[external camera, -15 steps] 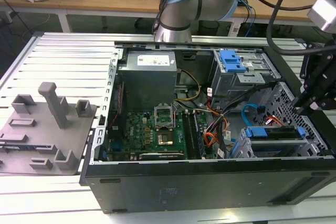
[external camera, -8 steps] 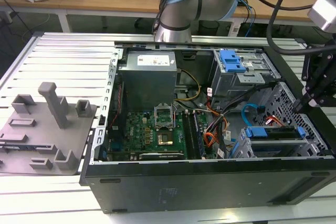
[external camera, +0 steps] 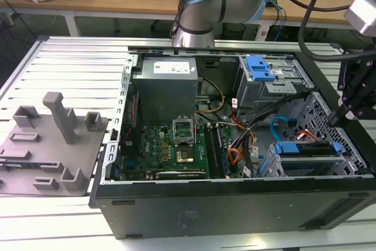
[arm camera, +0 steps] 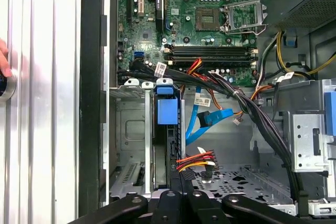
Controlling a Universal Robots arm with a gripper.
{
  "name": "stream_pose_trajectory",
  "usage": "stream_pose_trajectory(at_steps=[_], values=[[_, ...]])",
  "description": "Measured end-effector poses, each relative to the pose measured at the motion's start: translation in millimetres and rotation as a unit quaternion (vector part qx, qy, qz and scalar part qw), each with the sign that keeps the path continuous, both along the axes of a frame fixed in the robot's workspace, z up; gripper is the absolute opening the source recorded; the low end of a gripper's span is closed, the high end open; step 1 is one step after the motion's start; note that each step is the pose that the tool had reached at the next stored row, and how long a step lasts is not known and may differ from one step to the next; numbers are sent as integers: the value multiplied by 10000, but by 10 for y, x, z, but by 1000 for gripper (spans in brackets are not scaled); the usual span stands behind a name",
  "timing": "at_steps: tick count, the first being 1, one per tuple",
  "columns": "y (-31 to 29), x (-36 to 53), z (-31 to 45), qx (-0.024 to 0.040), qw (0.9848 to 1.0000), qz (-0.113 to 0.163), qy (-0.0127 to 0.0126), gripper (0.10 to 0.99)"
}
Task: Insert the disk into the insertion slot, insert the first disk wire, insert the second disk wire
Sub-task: 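Insert the first disk wire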
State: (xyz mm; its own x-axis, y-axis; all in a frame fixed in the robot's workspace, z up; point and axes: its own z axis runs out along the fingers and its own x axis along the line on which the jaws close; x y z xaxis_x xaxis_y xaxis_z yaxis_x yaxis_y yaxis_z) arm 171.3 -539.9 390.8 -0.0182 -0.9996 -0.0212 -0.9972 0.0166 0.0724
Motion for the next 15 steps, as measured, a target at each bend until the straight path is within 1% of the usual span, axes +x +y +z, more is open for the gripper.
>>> stream_pose_trajectory(at_steps=[3,4,5,6,15], values=[[0,-49,-1,1,10000,1,0,106],[0,-135,-2,1,10000,0,0,106],[0,-266,-3,1,10000,1,0,106],[0,-297,-3,1,10000,0,0,106],[0,-309,-3,1,10000,0,0,106]])
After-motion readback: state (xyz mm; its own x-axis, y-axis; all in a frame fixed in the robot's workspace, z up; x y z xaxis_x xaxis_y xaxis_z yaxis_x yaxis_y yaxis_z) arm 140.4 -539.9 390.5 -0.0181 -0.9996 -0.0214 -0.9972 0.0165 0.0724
